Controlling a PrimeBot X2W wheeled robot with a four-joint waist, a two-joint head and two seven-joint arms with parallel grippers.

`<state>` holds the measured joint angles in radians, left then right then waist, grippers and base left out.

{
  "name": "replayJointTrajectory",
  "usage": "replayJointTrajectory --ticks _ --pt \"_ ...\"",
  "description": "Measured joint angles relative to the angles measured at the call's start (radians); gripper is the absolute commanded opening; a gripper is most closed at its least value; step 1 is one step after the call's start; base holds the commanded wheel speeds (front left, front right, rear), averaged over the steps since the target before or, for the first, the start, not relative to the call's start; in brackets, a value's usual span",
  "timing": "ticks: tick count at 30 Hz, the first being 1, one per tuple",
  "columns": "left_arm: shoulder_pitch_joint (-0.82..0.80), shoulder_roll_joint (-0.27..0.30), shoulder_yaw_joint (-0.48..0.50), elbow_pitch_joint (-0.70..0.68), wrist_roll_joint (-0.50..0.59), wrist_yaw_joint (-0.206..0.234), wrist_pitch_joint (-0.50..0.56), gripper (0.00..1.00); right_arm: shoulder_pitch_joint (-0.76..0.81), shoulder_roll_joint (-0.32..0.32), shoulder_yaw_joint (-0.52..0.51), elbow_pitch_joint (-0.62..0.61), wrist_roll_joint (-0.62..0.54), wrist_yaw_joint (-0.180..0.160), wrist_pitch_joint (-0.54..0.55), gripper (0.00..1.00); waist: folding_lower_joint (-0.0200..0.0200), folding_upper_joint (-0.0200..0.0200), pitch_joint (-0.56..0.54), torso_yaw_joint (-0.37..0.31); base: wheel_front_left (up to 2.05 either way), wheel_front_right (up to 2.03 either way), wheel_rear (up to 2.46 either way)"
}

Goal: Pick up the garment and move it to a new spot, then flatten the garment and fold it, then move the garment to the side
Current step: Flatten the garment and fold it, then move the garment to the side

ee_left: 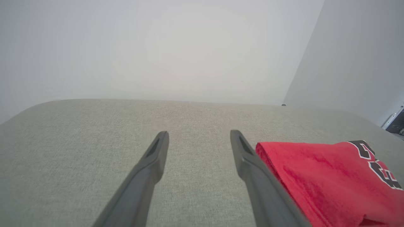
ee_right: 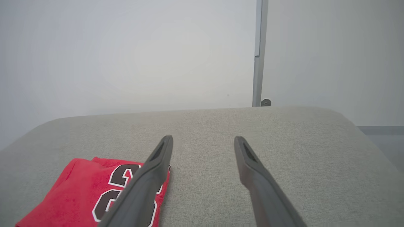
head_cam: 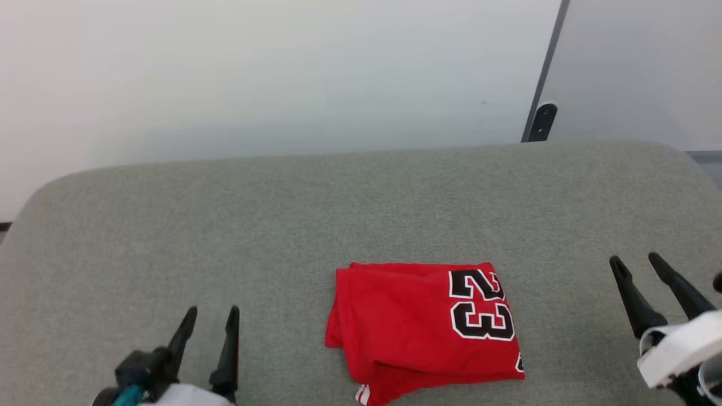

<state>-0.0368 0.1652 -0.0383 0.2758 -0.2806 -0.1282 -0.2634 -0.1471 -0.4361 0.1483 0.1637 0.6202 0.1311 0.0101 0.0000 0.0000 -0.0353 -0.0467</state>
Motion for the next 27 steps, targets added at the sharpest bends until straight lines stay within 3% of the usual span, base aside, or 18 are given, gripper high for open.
replayJointTrajectory --ticks 12,27 --pt "0.170 0.003 0.042 -0.080 -0.010 0.048 0.000 1.00 0.189 0.164 -0.106 -0.097 -0.041 0.000 -0.050 1.00 0.0000 0.0001 -0.032 -0.005 0.00 0.00 0.00" --pt "0.315 -0.002 0.035 -0.246 -0.002 0.090 0.026 1.00 0.307 0.203 -0.178 -0.221 -0.093 0.000 0.041 1.00 0.0000 0.0000 -0.039 0.010 0.00 0.00 0.00"
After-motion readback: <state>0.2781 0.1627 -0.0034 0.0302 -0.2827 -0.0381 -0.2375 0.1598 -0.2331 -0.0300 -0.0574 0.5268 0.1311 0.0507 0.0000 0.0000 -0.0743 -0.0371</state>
